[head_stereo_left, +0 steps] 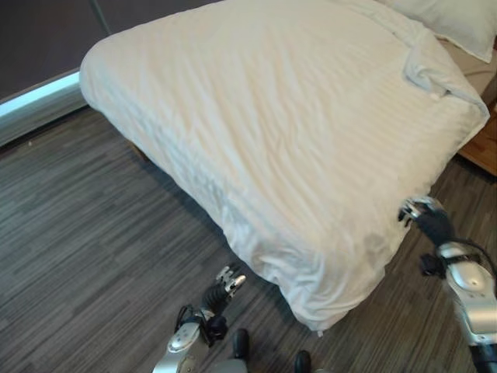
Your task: Making the bed.
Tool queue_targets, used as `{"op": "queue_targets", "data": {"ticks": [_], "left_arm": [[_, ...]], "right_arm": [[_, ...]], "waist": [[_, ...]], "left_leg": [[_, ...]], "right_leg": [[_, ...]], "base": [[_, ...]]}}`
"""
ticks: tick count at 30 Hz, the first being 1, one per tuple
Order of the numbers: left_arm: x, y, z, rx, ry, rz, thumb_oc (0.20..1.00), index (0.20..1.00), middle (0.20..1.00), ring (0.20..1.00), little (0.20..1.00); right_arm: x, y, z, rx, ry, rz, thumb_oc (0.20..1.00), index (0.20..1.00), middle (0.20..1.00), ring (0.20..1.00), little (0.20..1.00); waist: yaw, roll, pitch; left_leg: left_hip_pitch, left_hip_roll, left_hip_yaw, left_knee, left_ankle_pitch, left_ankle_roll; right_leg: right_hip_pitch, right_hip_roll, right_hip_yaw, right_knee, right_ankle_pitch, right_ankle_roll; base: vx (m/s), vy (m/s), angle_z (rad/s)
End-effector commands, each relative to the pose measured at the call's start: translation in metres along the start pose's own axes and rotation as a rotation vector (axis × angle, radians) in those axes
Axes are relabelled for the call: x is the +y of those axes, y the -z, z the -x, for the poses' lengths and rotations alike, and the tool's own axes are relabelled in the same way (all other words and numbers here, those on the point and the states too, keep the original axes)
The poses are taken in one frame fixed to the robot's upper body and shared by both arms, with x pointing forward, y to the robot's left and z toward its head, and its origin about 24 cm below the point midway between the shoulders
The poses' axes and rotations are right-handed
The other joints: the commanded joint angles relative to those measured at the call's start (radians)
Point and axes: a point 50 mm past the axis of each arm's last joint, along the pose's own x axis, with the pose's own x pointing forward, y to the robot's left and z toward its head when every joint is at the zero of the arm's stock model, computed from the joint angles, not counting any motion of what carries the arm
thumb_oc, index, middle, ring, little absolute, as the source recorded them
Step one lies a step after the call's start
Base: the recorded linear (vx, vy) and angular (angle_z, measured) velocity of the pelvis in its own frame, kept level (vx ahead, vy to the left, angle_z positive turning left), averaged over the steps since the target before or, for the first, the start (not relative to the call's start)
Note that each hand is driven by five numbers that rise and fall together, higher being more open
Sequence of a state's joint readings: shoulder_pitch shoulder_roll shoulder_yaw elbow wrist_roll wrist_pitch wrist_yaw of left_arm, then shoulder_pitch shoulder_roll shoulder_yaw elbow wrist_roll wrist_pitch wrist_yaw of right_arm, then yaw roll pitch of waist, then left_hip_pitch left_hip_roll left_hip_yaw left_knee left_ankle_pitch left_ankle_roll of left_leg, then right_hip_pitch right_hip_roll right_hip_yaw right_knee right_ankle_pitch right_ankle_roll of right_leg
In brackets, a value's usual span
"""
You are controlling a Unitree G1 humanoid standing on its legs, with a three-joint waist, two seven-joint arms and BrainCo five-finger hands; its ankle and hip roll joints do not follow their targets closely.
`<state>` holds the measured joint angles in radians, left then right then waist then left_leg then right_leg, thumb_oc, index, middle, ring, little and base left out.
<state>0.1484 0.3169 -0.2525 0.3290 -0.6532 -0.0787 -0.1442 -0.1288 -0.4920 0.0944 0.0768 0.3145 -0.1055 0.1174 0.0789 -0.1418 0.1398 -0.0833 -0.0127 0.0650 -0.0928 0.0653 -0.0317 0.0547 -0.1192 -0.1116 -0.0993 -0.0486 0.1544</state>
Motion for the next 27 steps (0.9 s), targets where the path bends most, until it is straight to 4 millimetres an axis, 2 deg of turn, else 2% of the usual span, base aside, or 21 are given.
{"op": "queue_targets", "data": {"ticks": [1,4,5,6,7,8,9,11,13,15,17,19,20,21,22,23,24,25,27], "left_arm": [[-0.004,-0.020,-0.008,-0.080,0.056,-0.030,1.000,1.000,1.000,1.000,1.000],[-0.006,-0.016,-0.009,-0.063,0.068,-0.032,1.000,1.000,1.000,1.000,1.000],[-0.006,-0.016,-0.009,-0.063,0.068,-0.032,1.000,1.000,1.000,1.000,1.000],[-0.006,-0.014,-0.010,-0.056,0.066,-0.040,1.000,1.000,1.000,1.000,1.000],[-0.006,-0.013,-0.010,-0.055,0.058,-0.032,1.000,1.000,1.000,1.000,1.000],[-0.006,-0.013,-0.010,-0.055,0.058,-0.032,1.000,1.000,1.000,1.000,1.000],[-0.007,-0.012,-0.011,-0.048,0.055,-0.036,1.000,1.000,1.000,1.000,1.000],[-0.007,-0.011,-0.012,-0.048,0.052,-0.035,1.000,1.000,1.000,1.000,1.000],[-0.009,-0.011,-0.014,-0.050,0.043,-0.026,1.000,1.000,1.000,1.000,1.000],[-0.010,-0.011,-0.016,-0.053,0.042,-0.014,1.000,1.000,1.000,1.000,1.000],[-0.011,-0.010,-0.018,-0.048,0.046,-0.015,1.000,1.000,1.000,1.000,1.000],[-0.014,-0.012,-0.019,-0.051,0.057,-0.014,1.000,1.000,1.000,1.000,1.000],[-0.014,-0.012,-0.019,-0.051,0.058,-0.014,1.000,1.000,1.000,1.000,1.000],[-0.015,-0.012,-0.021,-0.046,0.058,-0.018,1.000,1.000,1.000,1.000,1.000],[-0.015,-0.014,-0.022,-0.053,0.057,-0.018,1.000,1.000,1.000,1.000,1.000],[-0.015,-0.014,-0.022,-0.053,0.057,-0.019,1.000,1.000,1.000,1.000,1.000],[-0.015,-0.014,-0.022,-0.052,0.056,-0.013,1.000,1.000,1.000,1.000,1.000],[-0.016,-0.012,-0.022,-0.046,0.058,-0.014,1.000,1.000,1.000,1.000,1.000],[-0.019,-0.011,-0.024,-0.041,0.065,-0.015,1.000,1.000,1.000,1.000,1.000]], "right_arm": [[0.030,-0.017,-0.021,-0.094,-0.154,-0.106,0.200,0.200,0.200,0.200,0.200],[0.077,-0.016,-0.034,-0.067,-0.361,-0.158,0.200,0.200,0.200,0.200,0.200],[0.077,-0.016,-0.034,-0.068,-0.362,-0.158,0.200,0.200,0.200,0.200,0.200],[0.101,-0.015,-0.040,-0.044,-0.447,-0.150,0.200,0.200,0.200,0.200,0.200],[0.111,-0.014,-0.040,-0.030,-0.490,-0.153,0.200,0.200,0.200,0.200,0.200],[0.111,-0.014,-0.040,-0.030,-0.490,-0.153,0.200,0.200,0.200,0.200,0.200],[0.124,-0.009,-0.043,0.003,-0.534,-0.142,0.200,0.200,0.200,0.200,0.200],[0.125,-0.004,-0.044,0.026,-0.527,-0.146,0.200,0.200,0.200,0.200,0.200],[0.116,0.007,-0.049,0.078,-0.446,-0.133,0.200,0.200,0.200,0.200,0.200],[0.099,0.019,-0.051,0.123,-0.354,-0.114,0.200,0.200,0.200,0.200,0.200],[0.077,0.031,-0.054,0.177,-0.263,-0.067,0.200,0.200,0.200,0.200,0.200],[0.045,0.047,-0.054,0.259,-0.112,-0.054,0.200,0.200,0.200,0.200,0.200],[0.044,0.047,-0.055,0.258,-0.111,-0.054,0.200,0.200,0.200,0.200,0.200],[0.021,0.050,-0.057,0.283,-0.005,-0.037,0.200,0.200,0.200,0.200,0.200],[0.011,0.053,-0.055,0.299,0.040,-0.041,0.200,0.200,0.200,0.200,0.200],[0.011,0.053,-0.055,0.298,0.041,-0.041,0.200,0.200,0.200,0.200,0.200],[-0.011,0.071,-0.042,0.378,0.155,-0.078,0.200,0.200,0.200,0.200,0.200],[-0.018,0.083,-0.033,0.434,0.205,-0.104,0.200,0.200,0.200,0.200,0.200],[-0.020,0.105,-0.015,0.530,0.248,-0.157,0.200,0.200,0.200,0.200,0.200]], "waist": [[0.066,-0.028,0.044],[0.103,-0.026,0.070],[0.102,-0.026,0.071],[0.121,-0.023,0.088],[0.124,-0.021,0.094],[0.124,-0.021,0.094],[0.136,-0.018,0.107],[0.139,-0.016,0.113],[0.146,-0.006,0.136],[0.148,0.004,0.155],[0.151,0.015,0.165],[0.159,0.025,0.182],[0.159,0.026,0.182],[0.160,0.033,0.201],[0.160,0.036,0.211],[0.160,0.036,0.211],[0.159,0.041,0.225],[0.159,0.043,0.229],[0.153,0.046,0.238]], "left_leg": [[0.020,0.021,-0.028,0.006,-0.039,0.006],[0.006,0.024,-0.028,0.006,-0.030,0.002],[0.006,0.024,-0.028,0.006,-0.030,0.002],[-0.006,0.025,-0.031,0.006,-0.024,-0.001],[-0.011,0.026,-0.031,0.006,-0.021,-0.002],[-0.011,0.026,-0.031,0.006,-0.021,-0.002],[-0.024,0.027,-0.037,0.006,-0.015,-0.005],[-0.030,0.026,-0.041,0.006,-0.013,-0.006],[-0.056,0.026,-0.059,0.006,-0.001,-0.010],[-0.085,0.022,-0.082,0.006,0.011,-0.014],[-0.114,0.019,-0.104,0.006,0.021,-0.015],[-0.139,0.018,-0.116,0.006,0.031,-0.017],[-0.140,0.018,-0.116,0.006,0.031,-0.017],[-0.159,0.018,-0.119,0.006,0.038,-0.019],[-0.171,0.020,-0.120,0.006,0.042,-0.021],[-0.171,0.020,-0.119,0.006,0.042,-0.021],[-0.189,0.026,-0.119,0.006,0.048,-0.024],[-0.195,0.028,-0.117,0.006,0.049,-0.025],[-0.204,0.033,-0.110,0.006,0.050,-0.025]], "right_leg": [[-0.064,-0.091,-0.090,0.012,0.160,0.069],[-0.078,-0.088,-0.103,0.012,0.168,0.066],[-0.078,-0.088,-0.103,0.012,0.167,0.066],[-0.088,-0.088,-0.113,0.012,0.173,0.065],[-0.091,-0.088,-0.116,0.012,0.175,0.063],[-0.091,-0.088,-0.116,0.012,0.175,0.063],[-0.096,-0.086,-0.123,0.012,0.173,0.060],[-0.098,-0.086,-0.127,0.012,0.173,0.060],[-0.112,-0.084,-0.131,0.012,0.172,0.058],[-0.129,-0.084,-0.131,0.012,0.173,0.057],[-0.146,-0.084,-0.137,0.012,0.171,0.056],[-0.166,-0.084,-0.143,0.012,0.174,0.053],[-0.167,-0.084,-0.143,0.012,0.174,0.053],[-0.188,-0.081,-0.142,0.012,0.179,0.052],[-0.203,-0.078,-0.138,0.012,0.182,0.051],[-0.204,-0.078,-0.138,0.012,0.182,0.051],[-0.227,-0.074,-0.132,0.012,0.186,0.049],[-0.236,-0.071,-0.129,0.012,0.187,0.049],[-0.250,-0.068,-0.120,0.012,0.188,0.049]], "base": [[-0.06,-0.028,0.07],[-0.05,-0.020,0.01],[-0.06,-0.027,0.04],[-0.05,-0.016,0.11],[-0.05,-0.016,0.07],[-0.03,-0.008,0.07],[-0.03,-0.007,0.06],[-0.04,-0.008,0.06],[-0.06,-0.019,0.10],[-0.07,-0.029,0.26],[-0.04,-0.022,0.32],[-0.04,-0.015,0.27],[-0.05,-0.003,0.19],[-0.05,0.002,0.13],[-0.05,0.002,0.07],[-0.03,-0.007,0.05],[0.00,0.000,0.00],[0.00,0.000,0.00],[0.00,0.003,-0.02]]}}
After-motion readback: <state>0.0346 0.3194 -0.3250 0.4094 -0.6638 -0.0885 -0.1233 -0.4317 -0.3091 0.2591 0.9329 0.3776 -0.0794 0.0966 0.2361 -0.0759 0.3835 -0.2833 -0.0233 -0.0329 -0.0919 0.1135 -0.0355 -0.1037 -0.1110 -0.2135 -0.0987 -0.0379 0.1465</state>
